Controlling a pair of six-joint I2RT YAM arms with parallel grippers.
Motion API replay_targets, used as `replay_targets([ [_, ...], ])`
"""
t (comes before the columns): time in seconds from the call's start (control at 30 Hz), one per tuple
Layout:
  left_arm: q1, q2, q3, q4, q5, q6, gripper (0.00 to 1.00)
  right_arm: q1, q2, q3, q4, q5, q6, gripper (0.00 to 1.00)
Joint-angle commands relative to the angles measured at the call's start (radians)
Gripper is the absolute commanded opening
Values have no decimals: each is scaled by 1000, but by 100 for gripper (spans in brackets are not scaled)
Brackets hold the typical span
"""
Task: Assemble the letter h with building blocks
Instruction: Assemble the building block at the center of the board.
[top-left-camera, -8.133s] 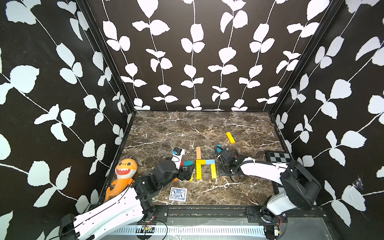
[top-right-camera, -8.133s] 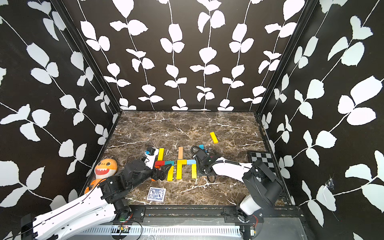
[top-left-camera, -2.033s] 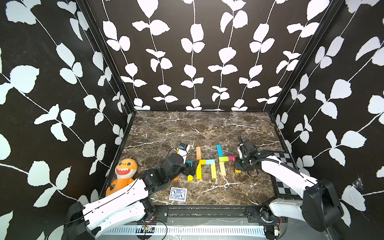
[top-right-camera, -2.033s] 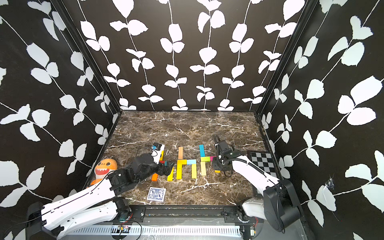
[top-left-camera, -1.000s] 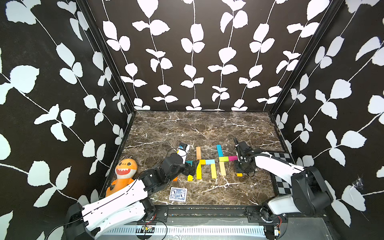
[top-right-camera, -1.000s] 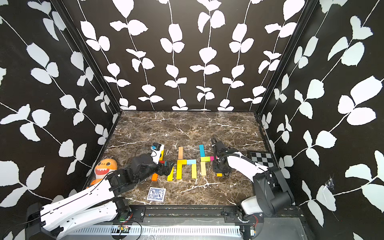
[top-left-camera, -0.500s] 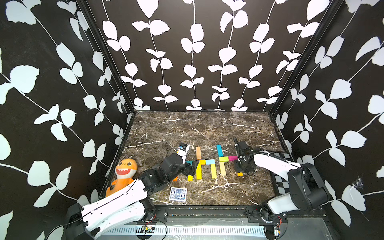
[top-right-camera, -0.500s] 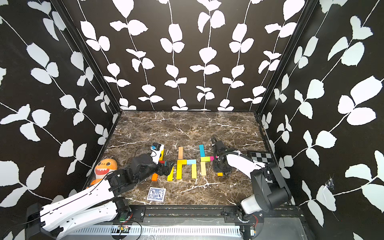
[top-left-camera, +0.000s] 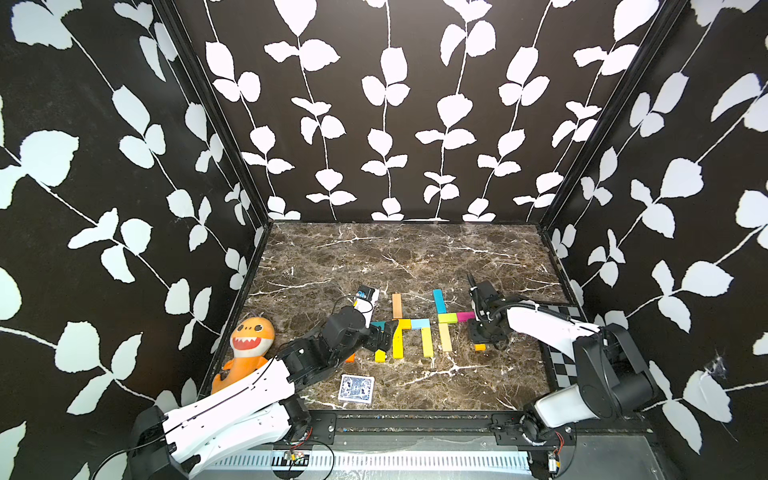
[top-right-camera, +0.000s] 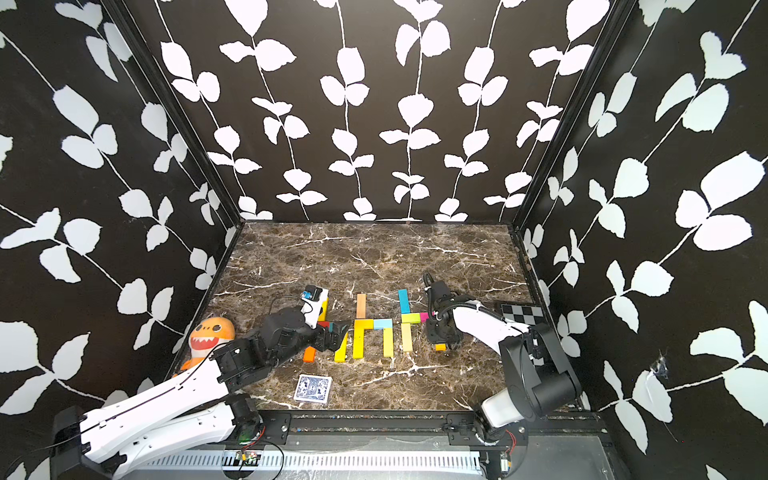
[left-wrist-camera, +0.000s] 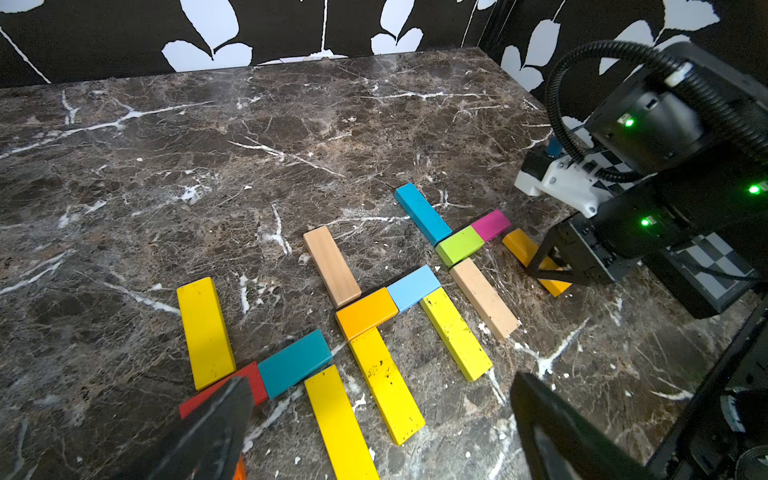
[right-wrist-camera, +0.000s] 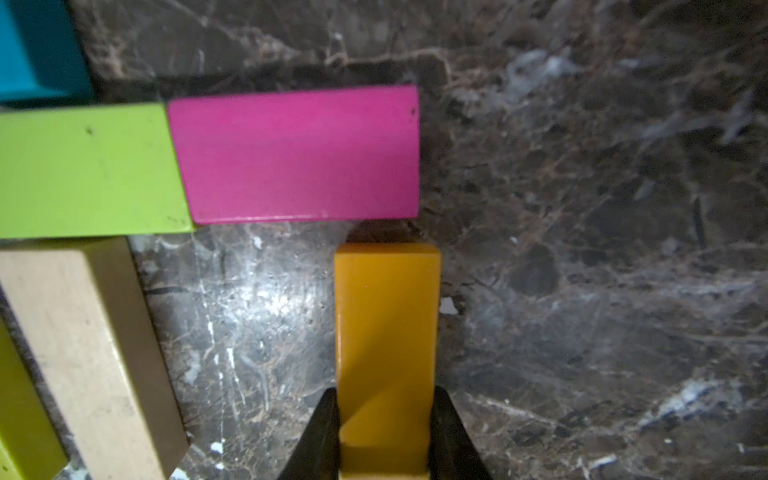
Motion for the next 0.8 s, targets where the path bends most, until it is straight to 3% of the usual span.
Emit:
replay_targets([
  [0.0, 5, 0, -5, 13, 2, 5, 99, -5, 19, 15, -4, -3, -19, 6],
  [0.6, 5, 19, -2, 21, 4, 0, 99, -5, 14, -1, 14, -24, -19, 7],
  [0.77, 5, 30, -1, 29, 8, 0, 99, -5, 11, -2, 12, -18, -16, 22],
])
